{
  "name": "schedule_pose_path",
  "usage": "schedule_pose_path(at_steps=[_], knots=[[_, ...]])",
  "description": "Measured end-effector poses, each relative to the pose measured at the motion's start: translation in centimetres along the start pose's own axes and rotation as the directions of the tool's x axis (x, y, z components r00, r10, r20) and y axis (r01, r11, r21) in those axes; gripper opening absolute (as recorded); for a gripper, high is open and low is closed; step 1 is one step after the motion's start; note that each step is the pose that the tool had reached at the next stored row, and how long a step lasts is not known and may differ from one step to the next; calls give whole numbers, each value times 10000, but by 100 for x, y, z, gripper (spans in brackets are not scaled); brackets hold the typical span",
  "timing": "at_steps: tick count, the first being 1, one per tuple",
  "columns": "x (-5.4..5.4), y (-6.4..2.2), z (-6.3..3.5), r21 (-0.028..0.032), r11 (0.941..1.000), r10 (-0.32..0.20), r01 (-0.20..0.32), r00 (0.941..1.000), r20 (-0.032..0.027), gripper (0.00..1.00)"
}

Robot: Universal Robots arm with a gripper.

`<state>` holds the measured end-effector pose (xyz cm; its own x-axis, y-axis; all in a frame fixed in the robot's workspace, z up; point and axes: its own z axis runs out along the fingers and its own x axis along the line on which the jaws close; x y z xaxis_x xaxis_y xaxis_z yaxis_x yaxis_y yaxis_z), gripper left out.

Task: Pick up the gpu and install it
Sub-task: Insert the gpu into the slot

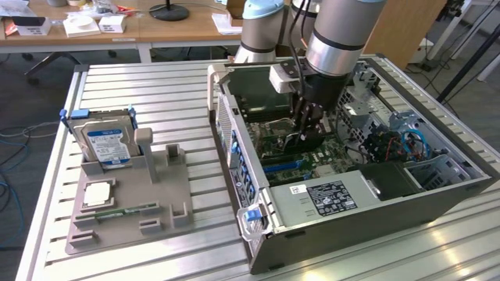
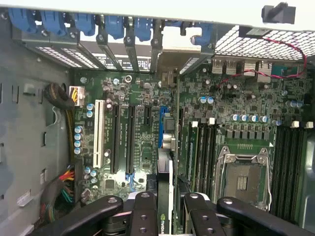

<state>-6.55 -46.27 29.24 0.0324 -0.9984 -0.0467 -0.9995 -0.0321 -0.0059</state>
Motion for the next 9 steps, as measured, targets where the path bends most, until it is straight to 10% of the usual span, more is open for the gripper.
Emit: schedule_pose_path(at_steps=[9], knots=[[0,0,0,-1,10000,0,0,10000,0,26]])
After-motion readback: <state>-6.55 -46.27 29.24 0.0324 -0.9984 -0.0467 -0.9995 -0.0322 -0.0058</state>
